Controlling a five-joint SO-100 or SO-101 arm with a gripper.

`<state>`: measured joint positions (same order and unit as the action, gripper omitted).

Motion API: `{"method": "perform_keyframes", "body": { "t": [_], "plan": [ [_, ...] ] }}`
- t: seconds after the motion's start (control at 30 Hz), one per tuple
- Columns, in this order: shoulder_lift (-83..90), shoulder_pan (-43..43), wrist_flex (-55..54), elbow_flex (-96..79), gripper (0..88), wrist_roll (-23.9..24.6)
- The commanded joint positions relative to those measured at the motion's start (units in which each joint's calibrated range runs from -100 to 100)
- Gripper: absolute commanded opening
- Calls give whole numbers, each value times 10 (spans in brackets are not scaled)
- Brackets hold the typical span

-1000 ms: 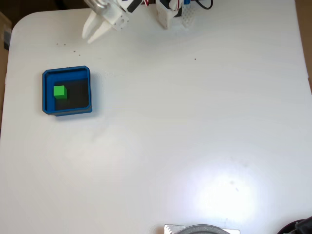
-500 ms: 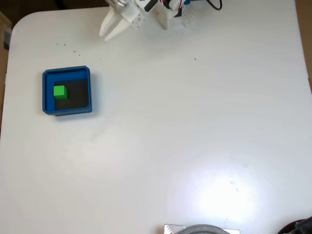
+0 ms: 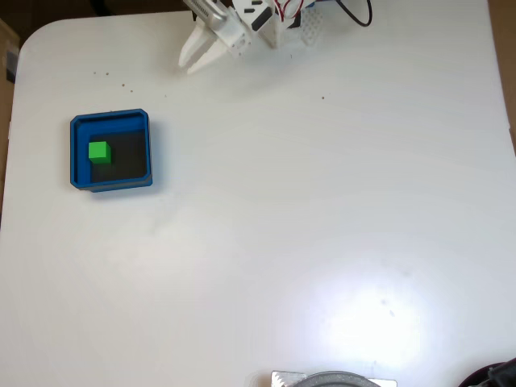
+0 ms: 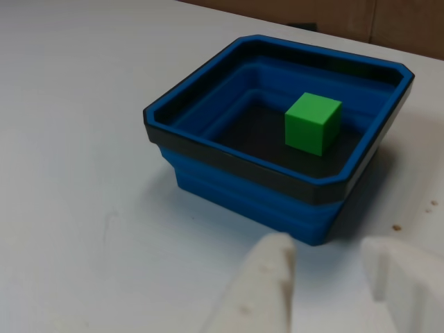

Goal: Pick up green cube and drop it in the blue box

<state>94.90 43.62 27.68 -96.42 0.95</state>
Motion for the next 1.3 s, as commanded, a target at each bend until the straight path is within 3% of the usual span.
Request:
{"method": "perform_keyframes", "body": {
  "t": [0.0,0.27,0.77,1.27],
  "plan": [
    [46,-2,-11,-27,27,-1],
    [43,-29,-11,-30,28,1],
    [38,-322,-11,-30,28,1],
    [38,-463,-12,-30,28,1]
  ]
}}
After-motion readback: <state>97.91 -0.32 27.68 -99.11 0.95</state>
